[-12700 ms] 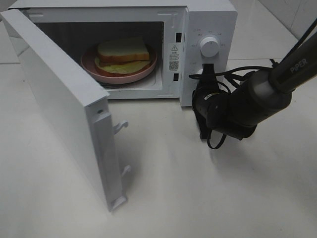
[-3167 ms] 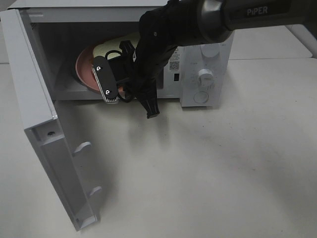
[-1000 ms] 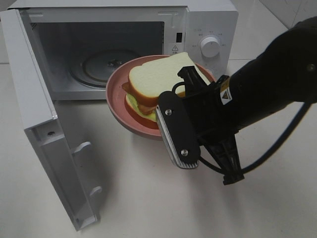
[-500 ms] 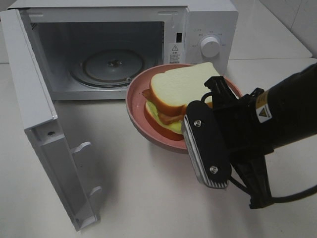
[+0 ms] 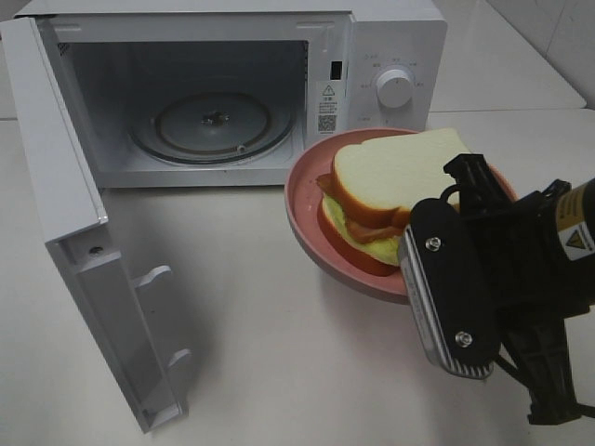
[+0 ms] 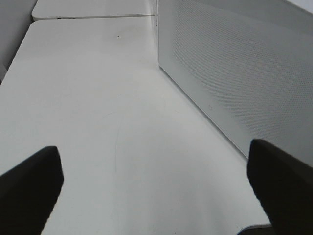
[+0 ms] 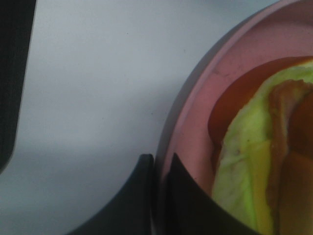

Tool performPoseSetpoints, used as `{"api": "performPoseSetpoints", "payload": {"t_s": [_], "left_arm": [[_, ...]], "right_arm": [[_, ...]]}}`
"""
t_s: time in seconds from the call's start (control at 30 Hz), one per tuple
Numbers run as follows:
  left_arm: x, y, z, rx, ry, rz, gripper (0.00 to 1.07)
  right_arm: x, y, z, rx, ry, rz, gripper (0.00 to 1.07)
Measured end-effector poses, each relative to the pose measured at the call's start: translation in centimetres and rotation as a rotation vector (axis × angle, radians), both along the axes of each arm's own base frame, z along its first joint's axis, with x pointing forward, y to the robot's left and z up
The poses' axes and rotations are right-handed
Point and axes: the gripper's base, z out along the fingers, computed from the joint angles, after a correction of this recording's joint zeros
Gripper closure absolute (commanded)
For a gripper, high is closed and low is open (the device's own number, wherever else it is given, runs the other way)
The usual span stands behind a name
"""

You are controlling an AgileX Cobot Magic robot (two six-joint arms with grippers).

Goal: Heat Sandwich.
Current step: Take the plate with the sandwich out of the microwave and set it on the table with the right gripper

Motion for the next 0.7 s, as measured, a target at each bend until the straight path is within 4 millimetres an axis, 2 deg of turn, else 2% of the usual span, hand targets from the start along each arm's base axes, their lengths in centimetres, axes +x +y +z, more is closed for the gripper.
{"api": "performPoseSetpoints", "payload": {"t_s": [0.4, 0.6, 0.63, 0.7], "left_arm": [[0.0, 0.0, 0.0, 0.000, 0.000, 0.000, 0.10], [0.0, 0.0, 0.0, 0.001, 0.000, 0.001, 0.10], [0.0, 0.0, 0.0, 0.001, 0.000, 0.001, 0.10], [0.0, 0.0, 0.0, 0.001, 0.000, 0.001, 0.10]], "right_arm": [[-0.7, -1.9, 1.0, -0.030, 0.008, -0.183, 1.07], [-0.5, -2.7, 1.0, -0.040, 0.015, -0.367, 1.07], [-0.4, -2.9, 1.0, -0.033, 0.017, -0.439, 1.06], [-0.4, -3.0, 1.0, -0.031, 0.018, -0.467, 1.07]]}}
